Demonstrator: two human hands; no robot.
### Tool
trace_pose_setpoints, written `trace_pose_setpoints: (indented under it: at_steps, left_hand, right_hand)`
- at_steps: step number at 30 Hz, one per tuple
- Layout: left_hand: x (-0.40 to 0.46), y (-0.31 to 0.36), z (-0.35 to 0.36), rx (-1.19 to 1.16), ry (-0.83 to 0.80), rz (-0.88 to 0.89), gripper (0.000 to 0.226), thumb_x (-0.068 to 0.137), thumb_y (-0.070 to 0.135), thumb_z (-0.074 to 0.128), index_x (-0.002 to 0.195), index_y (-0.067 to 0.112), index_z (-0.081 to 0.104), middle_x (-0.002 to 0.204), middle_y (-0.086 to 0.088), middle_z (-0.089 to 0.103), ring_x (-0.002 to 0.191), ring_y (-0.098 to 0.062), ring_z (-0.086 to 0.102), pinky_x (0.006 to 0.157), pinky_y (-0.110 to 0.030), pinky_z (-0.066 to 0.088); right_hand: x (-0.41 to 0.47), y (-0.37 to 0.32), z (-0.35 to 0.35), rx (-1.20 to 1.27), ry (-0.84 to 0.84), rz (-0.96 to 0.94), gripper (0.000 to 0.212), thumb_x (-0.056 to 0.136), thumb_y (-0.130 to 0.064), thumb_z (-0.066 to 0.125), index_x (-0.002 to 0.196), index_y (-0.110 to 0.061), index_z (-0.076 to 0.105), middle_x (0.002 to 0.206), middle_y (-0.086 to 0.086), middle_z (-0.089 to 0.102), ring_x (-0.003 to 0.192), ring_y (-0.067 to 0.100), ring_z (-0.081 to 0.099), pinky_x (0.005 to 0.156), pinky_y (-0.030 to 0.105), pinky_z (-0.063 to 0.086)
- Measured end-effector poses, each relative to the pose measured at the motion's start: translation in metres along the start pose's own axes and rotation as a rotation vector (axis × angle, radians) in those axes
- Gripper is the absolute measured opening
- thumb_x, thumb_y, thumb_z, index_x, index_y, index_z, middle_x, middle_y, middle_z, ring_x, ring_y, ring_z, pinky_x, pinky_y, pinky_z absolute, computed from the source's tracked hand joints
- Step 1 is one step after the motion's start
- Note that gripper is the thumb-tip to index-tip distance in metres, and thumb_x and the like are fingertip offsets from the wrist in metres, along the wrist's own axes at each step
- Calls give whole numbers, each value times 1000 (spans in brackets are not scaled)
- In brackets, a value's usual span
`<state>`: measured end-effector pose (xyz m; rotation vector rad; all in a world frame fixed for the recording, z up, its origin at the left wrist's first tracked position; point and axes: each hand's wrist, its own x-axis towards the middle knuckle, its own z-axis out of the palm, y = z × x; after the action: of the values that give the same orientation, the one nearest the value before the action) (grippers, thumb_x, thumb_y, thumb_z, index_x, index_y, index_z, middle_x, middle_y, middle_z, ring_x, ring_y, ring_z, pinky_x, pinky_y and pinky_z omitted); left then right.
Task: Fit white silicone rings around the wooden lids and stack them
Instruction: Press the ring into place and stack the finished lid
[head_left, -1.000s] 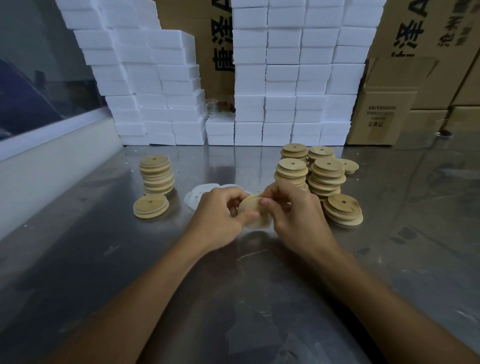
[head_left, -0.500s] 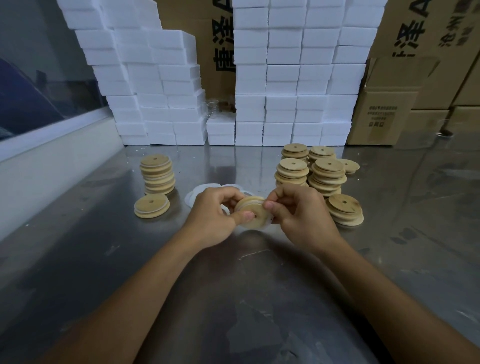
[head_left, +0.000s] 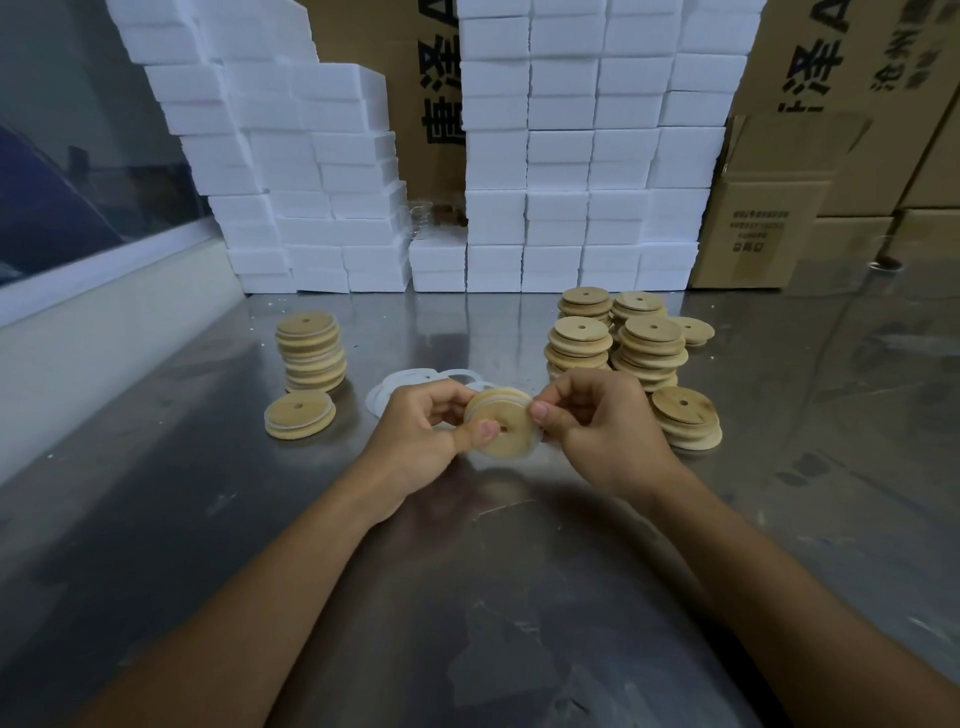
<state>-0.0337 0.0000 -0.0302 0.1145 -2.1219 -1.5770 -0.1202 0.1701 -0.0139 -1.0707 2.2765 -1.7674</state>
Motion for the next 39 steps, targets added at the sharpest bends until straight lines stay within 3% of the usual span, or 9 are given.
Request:
trace_pose_setpoints:
  at_steps: [4,7,10,15,22,27,30,34,39]
  left_hand:
    - [-1,0,1,-105,-18,-63,20,76,2,77,75,23,74,72,5,71,66,-6,63,59,-19,52]
    - [-1,1,2,-164,7,-92,13,75,4,76,81,15,71,72,2,72,66,-7,64,57,-18,51]
    - [-1,2,1,-208,21,-133,12,75,7,76,84,12,71,75,-1,72,69,-10,65,59,-20,52]
    - [-1,3,3,-268,44,-171,12,76,6,74,86,9,69,75,-3,70,69,-12,63,58,-20,51]
    - [-2,9,6,-326,15,-204,32,65,19,74,94,5,68,81,-7,69,74,-16,61,60,-23,48]
    - [-1,7,3,-374,25,-227,19,80,6,70,98,4,67,80,-7,71,69,-15,62,57,-21,49]
    - [-2,6,6,-222,-2,-151,16,79,6,75,93,10,69,81,-5,73,71,-15,65,57,-23,53]
    - [-4,6,11,-58,-18,-49,18,76,8,81,83,20,69,72,4,70,66,-8,66,56,-23,53]
    - [-4,5,9,-117,28,-91,19,73,12,82,71,27,70,72,3,72,65,-8,67,55,-21,52]
  right_hand:
    - [-1,-3,-2,60,-1,-7,5,87,-1,70,82,2,69,67,5,69,60,8,65,59,19,53]
    - [-3,-5,2,89,-4,-18,10,89,-7,69,90,3,68,78,14,72,70,24,70,66,32,60]
    - [-3,-7,5,101,4,-9,13,90,-11,69,90,1,67,81,14,72,75,27,72,68,37,62]
    - [-3,-7,5,136,39,1,14,89,-7,68,89,7,66,77,13,71,70,19,70,64,26,60]
    - [-4,-9,3,212,55,19,11,89,0,66,86,10,65,71,13,69,61,12,68,58,20,55]
    - [-4,-7,9,196,62,12,4,89,-4,68,88,-5,65,83,18,71,73,20,69,67,35,62]
    - [-5,-1,8,30,58,-39,3,89,-6,69,88,-8,67,79,6,71,72,14,68,69,32,59]
    - [-8,0,12,-144,45,-126,6,89,-13,70,86,-16,67,78,-11,68,73,1,63,66,18,51]
    - [-6,-4,14,-85,45,-55,12,90,-23,70,86,-12,66,80,-2,69,76,12,67,71,41,59]
